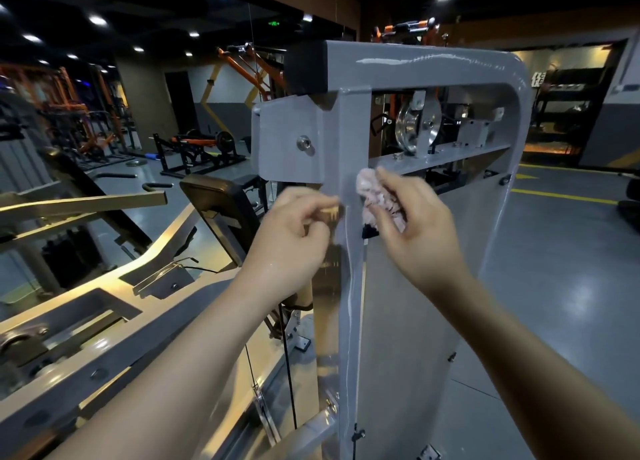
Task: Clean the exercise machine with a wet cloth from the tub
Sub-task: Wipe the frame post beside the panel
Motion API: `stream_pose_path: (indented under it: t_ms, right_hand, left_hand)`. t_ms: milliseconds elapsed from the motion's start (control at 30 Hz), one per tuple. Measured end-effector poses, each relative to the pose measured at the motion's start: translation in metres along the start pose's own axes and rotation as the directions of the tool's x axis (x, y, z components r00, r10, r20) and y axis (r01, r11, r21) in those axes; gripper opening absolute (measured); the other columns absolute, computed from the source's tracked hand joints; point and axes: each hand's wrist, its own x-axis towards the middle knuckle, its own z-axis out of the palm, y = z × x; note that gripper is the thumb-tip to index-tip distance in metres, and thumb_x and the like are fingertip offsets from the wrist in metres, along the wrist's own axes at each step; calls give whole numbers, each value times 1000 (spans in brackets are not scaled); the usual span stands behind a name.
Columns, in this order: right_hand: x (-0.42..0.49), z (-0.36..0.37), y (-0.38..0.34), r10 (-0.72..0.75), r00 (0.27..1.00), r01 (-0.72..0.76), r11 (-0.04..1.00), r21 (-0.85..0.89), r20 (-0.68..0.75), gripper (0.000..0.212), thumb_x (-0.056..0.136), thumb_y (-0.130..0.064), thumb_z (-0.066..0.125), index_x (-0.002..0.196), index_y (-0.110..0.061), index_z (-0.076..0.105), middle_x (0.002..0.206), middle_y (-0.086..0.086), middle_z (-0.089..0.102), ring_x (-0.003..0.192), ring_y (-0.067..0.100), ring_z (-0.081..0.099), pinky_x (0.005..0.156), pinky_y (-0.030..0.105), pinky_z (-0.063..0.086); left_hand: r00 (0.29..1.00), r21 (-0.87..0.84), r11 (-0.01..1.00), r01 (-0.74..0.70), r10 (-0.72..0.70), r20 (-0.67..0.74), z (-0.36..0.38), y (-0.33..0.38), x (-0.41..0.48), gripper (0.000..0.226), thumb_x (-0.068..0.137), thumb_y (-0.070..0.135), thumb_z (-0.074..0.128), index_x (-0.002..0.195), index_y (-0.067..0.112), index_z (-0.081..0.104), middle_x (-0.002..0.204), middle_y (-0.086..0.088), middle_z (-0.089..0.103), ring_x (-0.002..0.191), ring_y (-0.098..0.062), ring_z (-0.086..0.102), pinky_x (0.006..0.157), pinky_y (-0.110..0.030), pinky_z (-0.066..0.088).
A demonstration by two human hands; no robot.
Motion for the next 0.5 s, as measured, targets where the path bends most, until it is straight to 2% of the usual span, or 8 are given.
stream_pose_path:
  t_ms: [67,133,200,233,300,367,433,500]
  right_hand:
    - [16,1,1,-33,999,33,999,-18,-16,42,100,-11,64,141,-12,57,117,-5,58,104,2,51,91,7,38]
    - [24,11,1,-104,994,102,993,-55,-28,30,100,-12,65,129,-10,65,105,-6,53,91,5,51,78,15,41]
    - [19,25,3,-131,991,129,987,-97,-23,18,101,-14,64,118,-9,69,93,-5,48,80,11,48,68,21,40]
    - [11,30,6,-139,990,138,983,-117,4,17,103,-16,61,117,-8,69,89,-4,47,77,14,47,65,25,42]
    - [-10,36,13,-178,982,187,969,-159,69,21,104,-16,58,119,-5,67,86,-1,48,74,15,44,59,33,44]
    - [-20,33,17,-224,966,248,945,-213,130,20,101,-13,60,117,-3,67,86,1,46,74,14,40,55,35,46]
    - [-9,24,13,-225,961,256,943,-212,161,14,101,-14,59,110,-7,67,86,0,48,74,13,42,58,35,48]
    - [14,18,1,-170,982,182,968,-173,86,10,105,-19,56,106,-12,63,86,-1,50,74,14,48,64,30,46]
  left_hand:
    - [995,103,990,-99,100,-14,-2,0,5,56,97,0,50,147,27,52,146,16,41,118,10,51,102,-10,44]
    - [990,207,969,-136,125,61,-3,-2,11,73,97,0,51,160,29,29,163,20,18,124,12,46,102,-9,43]
    - [983,341,927,-153,107,150,-4,-5,18,83,97,1,52,165,28,12,167,25,-1,129,-1,49,102,-21,48]
    - [978,391,907,-158,88,190,-4,-7,21,87,97,2,53,165,28,6,167,25,-7,124,-8,54,99,-28,52]
    - [968,455,877,-157,45,247,-5,-12,25,93,96,3,54,164,31,-4,165,27,-18,99,-11,63,84,-35,57]
    - [963,501,851,-161,25,268,-6,-16,27,98,96,4,55,162,33,-11,162,29,-25,83,-10,61,75,-34,57]
    - [961,524,835,-168,20,276,-7,-18,28,100,96,7,56,162,33,-13,161,30,-27,74,-9,57,69,-32,56]
    - [960,540,821,-184,32,279,-6,-17,28,99,95,11,58,163,31,-12,162,27,-26,67,-8,55,63,-29,52]
